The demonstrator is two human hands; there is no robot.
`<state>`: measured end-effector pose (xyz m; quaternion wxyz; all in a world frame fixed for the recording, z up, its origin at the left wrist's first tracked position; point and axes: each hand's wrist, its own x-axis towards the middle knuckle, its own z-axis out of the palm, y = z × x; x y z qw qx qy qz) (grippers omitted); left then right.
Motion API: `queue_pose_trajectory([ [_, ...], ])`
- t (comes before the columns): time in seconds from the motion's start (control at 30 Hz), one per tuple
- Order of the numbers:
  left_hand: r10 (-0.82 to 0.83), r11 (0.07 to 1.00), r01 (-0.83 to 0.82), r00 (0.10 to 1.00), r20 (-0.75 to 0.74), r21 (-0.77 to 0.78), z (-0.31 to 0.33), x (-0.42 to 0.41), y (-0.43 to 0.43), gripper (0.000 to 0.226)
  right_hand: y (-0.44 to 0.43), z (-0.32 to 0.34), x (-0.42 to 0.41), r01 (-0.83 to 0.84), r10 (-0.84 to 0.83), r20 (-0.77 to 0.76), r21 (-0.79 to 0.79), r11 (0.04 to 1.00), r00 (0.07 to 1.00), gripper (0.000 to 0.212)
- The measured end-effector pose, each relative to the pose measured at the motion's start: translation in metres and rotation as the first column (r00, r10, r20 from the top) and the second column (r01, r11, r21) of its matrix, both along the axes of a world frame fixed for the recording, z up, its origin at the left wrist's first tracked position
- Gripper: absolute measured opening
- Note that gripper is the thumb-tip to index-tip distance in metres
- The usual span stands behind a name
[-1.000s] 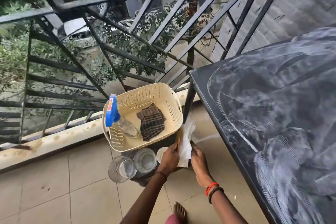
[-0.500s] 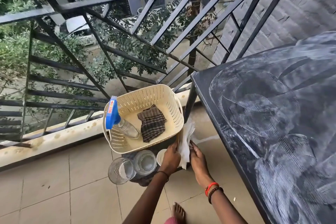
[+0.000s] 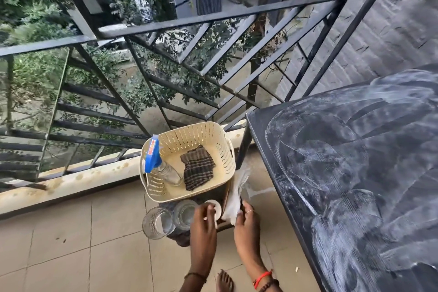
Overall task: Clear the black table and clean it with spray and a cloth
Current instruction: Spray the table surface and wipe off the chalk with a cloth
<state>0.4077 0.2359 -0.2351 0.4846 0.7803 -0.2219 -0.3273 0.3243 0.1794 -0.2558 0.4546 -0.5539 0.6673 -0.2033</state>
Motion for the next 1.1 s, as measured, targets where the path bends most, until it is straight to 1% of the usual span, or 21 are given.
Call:
queue_pose_trajectory([
  [0.1, 0.132, 0.989, -0.12, 0.982, 0.138, -0.09, 0.025, 0.014, 0.019, 0.023, -0.003, 0.032, 0.009, -0.035, 0.042, 0.057, -0.116, 0.993, 0.998, 0.034],
  [0.17, 0.225, 0.971, -0.209, 0.963, 0.149, -0.114, 0.037, 0.029, 0.027, 0.028, -0.013, 0.054, 0.018, -0.063, 0.08, 0.109, -0.158, 0.985, 0.991, 0.032],
  [0.23, 0.276, 0.958, -0.262, 0.951, 0.139, -0.114, 0.044, 0.047, 0.032, 0.043, -0.028, 0.069, 0.03, -0.106, 0.128, 0.143, -0.154, 0.982, 0.982, 0.032],
  [0.3, 0.282, 0.958, -0.272, 0.95, 0.133, -0.093, 0.042, 0.069, 0.033, 0.058, -0.046, 0.075, 0.046, -0.156, 0.173, 0.15, -0.115, 0.981, 0.974, 0.033],
  [0.4, 0.242, 0.97, -0.232, 0.957, 0.16, -0.078, 0.042, 0.101, 0.024, 0.067, -0.069, 0.066, 0.073, -0.247, 0.252, 0.093, -0.062, 0.967, 0.963, 0.04],
  [0.47, 0.209, 0.977, -0.2, 0.969, 0.131, -0.079, 0.045, 0.121, 0.012, 0.073, -0.079, 0.055, 0.094, -0.335, 0.335, 0.03, 0.008, 0.942, 0.942, 0.044],
  [0.53, 0.159, 0.983, -0.148, 0.982, 0.103, -0.108, 0.049, 0.135, 0.0, 0.079, -0.088, 0.042, 0.109, -0.388, 0.39, -0.017, 0.069, 0.919, 0.92, 0.048],
  [0.63, 0.052, 0.992, -0.039, 0.993, 0.108, -0.12, 0.048, 0.154, -0.014, 0.09, -0.106, 0.018, 0.127, -0.393, 0.407, -0.077, 0.15, 0.907, 0.91, 0.049],
  [0.73, -0.093, 0.989, 0.1, 0.993, 0.066, -0.107, 0.041, 0.168, -0.024, 0.107, -0.12, -0.008, 0.139, -0.373, 0.415, -0.159, 0.241, 0.896, 0.896, 0.047],
  [0.77, -0.126, 0.985, 0.131, 0.991, 0.052, -0.113, 0.04, 0.173, -0.027, 0.109, -0.124, -0.017, 0.143, -0.377, 0.432, -0.186, 0.267, 0.887, 0.883, 0.048],
  [0.83, -0.164, 0.977, 0.168, 0.986, 0.045, -0.131, 0.039, 0.178, -0.032, 0.103, -0.129, -0.028, 0.15, -0.39, 0.465, -0.232, 0.304, 0.869, 0.854, 0.052],
  [0.9, -0.158, 0.979, 0.162, 0.987, 0.043, -0.126, 0.037, 0.183, -0.037, 0.091, -0.133, -0.039, 0.157, -0.404, 0.493, -0.265, 0.325, 0.855, 0.829, 0.059],
  [1.03, -0.196, 0.972, 0.209, 0.973, 0.124, -0.105, 0.026, 0.195, -0.044, 0.071, -0.141, -0.062, 0.167, -0.411, 0.517, -0.313, 0.347, 0.843, 0.797, 0.078],
  [1.1, -0.187, 0.971, 0.204, 0.973, 0.139, -0.122, 0.021, 0.201, -0.046, 0.06, -0.143, -0.068, 0.17, -0.416, 0.525, -0.341, 0.344, 0.842, 0.78, 0.081],
])
